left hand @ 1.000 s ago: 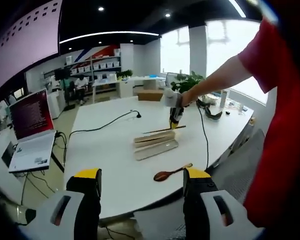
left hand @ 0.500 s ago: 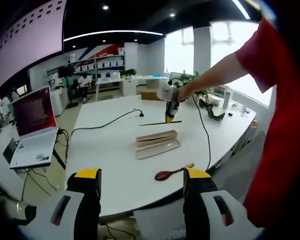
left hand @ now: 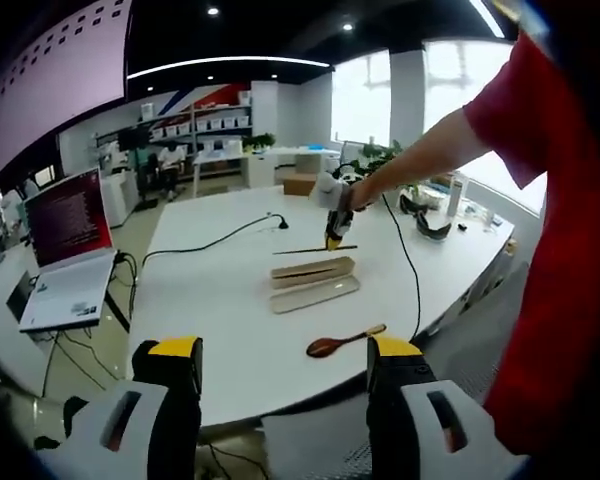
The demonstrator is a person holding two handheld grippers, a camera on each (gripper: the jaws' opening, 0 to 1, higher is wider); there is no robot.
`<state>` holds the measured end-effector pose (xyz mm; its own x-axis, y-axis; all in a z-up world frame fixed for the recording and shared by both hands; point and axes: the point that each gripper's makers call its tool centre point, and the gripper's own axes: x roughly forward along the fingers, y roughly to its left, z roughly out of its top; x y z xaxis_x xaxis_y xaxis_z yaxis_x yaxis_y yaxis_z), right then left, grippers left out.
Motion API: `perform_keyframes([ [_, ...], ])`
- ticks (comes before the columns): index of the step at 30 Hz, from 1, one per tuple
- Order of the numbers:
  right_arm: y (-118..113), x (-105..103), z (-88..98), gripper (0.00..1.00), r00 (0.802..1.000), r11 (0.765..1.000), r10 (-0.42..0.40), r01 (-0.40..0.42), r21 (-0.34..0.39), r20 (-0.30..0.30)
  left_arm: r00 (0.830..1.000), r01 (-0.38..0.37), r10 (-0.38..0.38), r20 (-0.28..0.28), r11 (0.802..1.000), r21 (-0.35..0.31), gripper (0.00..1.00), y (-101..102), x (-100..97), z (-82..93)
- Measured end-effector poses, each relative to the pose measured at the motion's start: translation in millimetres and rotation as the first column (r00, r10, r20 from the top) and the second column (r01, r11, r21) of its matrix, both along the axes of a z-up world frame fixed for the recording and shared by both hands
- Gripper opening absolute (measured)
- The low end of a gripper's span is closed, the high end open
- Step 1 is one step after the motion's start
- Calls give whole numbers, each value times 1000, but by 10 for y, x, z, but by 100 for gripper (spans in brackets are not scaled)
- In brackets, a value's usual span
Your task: Arrange the utensils inside the cutlery case until each visible utensil rests in its matching compartment.
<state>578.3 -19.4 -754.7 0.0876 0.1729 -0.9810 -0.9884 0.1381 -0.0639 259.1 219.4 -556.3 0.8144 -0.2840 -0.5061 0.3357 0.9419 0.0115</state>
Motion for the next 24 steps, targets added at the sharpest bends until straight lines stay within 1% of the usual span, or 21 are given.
perform_keyframes([
  [1,-8,-1,-44,0,1000,1000,17,-17,-13,11,1000,1,-1,5,1000,-7,69,-12,6,14],
  [3,-4,-18,-83,0,1000,1000,16,-16,-16,5,1000,0,0,9,1000,-25,71,-33,14,44],
  [5,7,-4,-131,0,1000,1000,7,-7,-5,-12,1000,-4,4,15,1000,-23,71,-29,17,57],
  [7,26,-62,-139,0,1000,1000,-4,4,1,-26,1000,-6,6,9,1000,-16,71,-29,15,53],
  [9,33,-43,-167,0,1000,1000,1,-1,5,-20,1000,-7,7,7,1000,-15,71,-27,14,47],
  [11,44,-61,-179,0,1000,1000,0,0,7,-28,1000,-11,11,1,1000,-9,71,-19,10,34],
  [12,47,-53,-188,0,1000,1000,1,-1,6,-24,1000,-12,12,0,1000,-6,70,-16,8,30],
  [14,41,14,-204,0,1000,1000,7,-7,-11,11,1000,-15,15,-3,1000,-3,70,-10,4,24],
  [16,62,-7,-225,0,1000,1000,1,-1,-7,-2,1000,-20,20,-5,1000,-4,70,-7,-4,15],
  [18,81,-22,-249,0,1000,1000,3,-3,-6,10,1000,-25,25,-7,1000,-2,70,-1,-14,1],
  [19,77,26,-289,0,1000,1000,-1,1,-4,6,1000,-27,27,-8,1000,-3,70,-1,-17,-2],
  [21,88,-25,-323,0,1000,1000,-6,6,-3,-8,999,-31,30,-10,1000,-6,70,-4,-23,-8],
  [22,89,-50,-336,0,1000,1000,-17,16,-4,-9,999,-31,31,-8,999,-7,70,-6,-25,-5],
  [24,70,-50,-365,0,1000,1000,-13,13,-12,-6,999,-33,33,-7,999,-19,71,-17,-25,3],
])
